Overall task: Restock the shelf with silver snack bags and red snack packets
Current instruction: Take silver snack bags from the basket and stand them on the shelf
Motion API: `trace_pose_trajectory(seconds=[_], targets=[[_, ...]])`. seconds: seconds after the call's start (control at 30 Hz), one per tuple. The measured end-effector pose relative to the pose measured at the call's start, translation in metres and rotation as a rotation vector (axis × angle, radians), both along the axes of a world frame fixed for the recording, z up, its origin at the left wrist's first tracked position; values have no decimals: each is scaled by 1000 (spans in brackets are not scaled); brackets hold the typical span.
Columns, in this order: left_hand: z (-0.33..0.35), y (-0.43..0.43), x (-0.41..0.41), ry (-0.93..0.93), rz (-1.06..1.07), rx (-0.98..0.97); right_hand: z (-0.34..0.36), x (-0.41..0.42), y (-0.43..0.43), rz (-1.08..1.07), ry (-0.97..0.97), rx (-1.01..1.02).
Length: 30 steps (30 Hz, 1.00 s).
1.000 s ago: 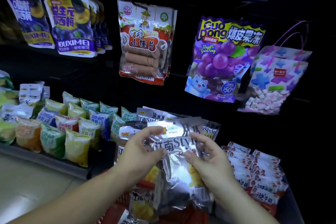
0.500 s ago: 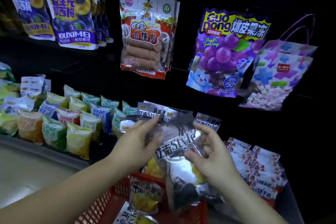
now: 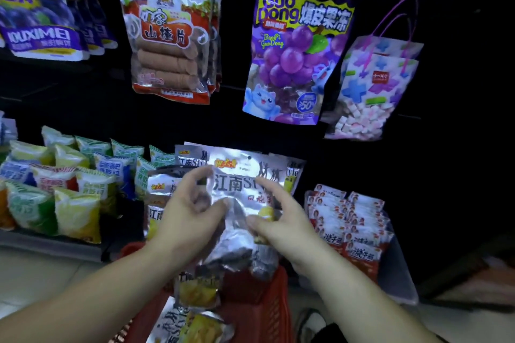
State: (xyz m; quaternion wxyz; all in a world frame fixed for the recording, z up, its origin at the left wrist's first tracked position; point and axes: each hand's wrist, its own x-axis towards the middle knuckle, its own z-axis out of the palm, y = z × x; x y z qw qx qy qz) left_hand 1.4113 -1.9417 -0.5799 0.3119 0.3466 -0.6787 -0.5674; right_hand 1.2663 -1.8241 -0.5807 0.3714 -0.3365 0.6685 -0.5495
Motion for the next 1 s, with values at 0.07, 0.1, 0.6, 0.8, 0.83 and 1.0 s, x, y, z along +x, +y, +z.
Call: trace_pose_trajectory(seconds=[0.07,0.1,0.6,0.8,0.83,1.0], targets=[[3,7,-9,-22,-40,55,-2,-10,7,-78,20,-19],[4,9,-11,-34,-84,87,-4,-14,10,-112,40,-26],[-24,57,-6,-62,-129,110,-24,-1,39,43,141,134],[-20,54,-1,12,-214,59,-13,-11,46,11,384,128],[-20,56,-1,10,-199,24,-13,-12,44,-23,349,82],[-35,72,-1,-64,-216,-407,-8,-5,35,-121,-134,-150]])
